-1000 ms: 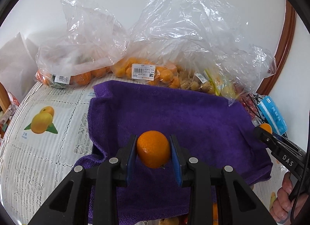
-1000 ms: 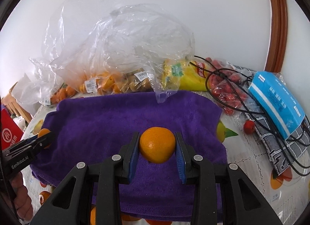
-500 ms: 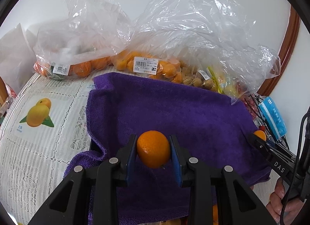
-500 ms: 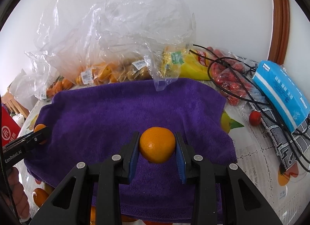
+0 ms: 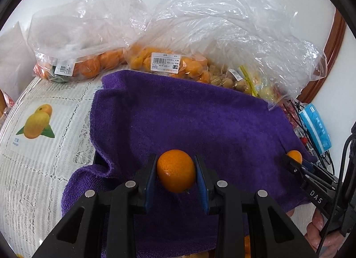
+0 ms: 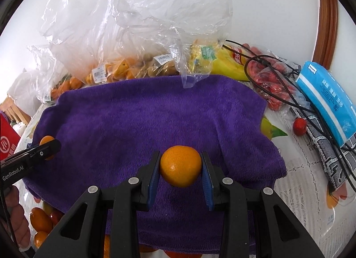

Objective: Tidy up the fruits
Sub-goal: 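Carry the right gripper's orange over the purple towel while the left carries its orange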

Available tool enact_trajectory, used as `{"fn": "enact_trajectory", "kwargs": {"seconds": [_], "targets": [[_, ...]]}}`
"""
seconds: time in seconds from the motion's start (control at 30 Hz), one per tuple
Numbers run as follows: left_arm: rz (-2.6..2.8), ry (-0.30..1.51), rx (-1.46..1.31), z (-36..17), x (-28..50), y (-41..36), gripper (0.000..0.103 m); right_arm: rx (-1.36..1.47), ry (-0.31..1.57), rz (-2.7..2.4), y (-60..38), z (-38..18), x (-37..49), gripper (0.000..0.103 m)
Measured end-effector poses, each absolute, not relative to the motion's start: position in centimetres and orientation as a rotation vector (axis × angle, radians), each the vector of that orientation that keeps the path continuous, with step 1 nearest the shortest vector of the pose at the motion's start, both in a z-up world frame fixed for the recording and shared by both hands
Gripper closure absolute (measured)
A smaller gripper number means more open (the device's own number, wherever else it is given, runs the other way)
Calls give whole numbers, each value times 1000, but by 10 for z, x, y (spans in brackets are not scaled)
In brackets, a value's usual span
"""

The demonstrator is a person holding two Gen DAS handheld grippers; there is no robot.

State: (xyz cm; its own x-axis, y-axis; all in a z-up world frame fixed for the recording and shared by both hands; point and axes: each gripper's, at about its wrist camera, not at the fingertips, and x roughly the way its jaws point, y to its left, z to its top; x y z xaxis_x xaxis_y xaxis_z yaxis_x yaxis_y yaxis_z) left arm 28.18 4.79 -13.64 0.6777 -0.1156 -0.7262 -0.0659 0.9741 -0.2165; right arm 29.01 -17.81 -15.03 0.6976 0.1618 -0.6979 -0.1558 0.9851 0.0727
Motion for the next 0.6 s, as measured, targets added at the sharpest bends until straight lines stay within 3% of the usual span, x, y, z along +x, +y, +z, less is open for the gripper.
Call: {"fn": "enact_trajectory", "kwargs": {"seconds": [0.6], "targets": [[-44,864,-203,-140,286,43,72,-28,806,164,-173,-155,293,68]]}}
